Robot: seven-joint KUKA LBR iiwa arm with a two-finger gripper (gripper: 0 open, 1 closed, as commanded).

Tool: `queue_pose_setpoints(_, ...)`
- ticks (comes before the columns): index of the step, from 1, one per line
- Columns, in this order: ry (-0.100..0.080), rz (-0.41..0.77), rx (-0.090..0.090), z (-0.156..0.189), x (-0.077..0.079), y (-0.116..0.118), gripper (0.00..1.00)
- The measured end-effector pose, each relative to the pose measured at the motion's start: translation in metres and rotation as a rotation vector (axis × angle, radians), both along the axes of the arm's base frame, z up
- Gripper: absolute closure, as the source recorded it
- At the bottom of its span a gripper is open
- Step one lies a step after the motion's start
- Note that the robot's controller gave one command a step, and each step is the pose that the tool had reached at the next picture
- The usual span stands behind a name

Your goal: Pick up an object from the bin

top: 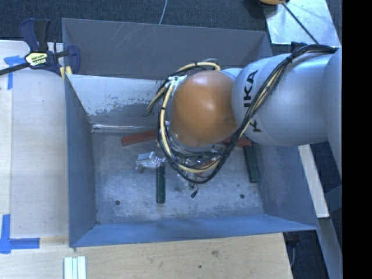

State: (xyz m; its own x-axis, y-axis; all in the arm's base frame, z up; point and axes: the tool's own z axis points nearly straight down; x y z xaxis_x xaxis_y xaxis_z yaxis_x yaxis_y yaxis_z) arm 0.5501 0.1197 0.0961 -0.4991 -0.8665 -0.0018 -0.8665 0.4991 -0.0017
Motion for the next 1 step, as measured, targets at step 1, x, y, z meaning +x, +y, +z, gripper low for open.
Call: queue_pose_setpoints(1,0.001,-0.001,0.002,-0.0248,0.0043,0.0045,1.00)
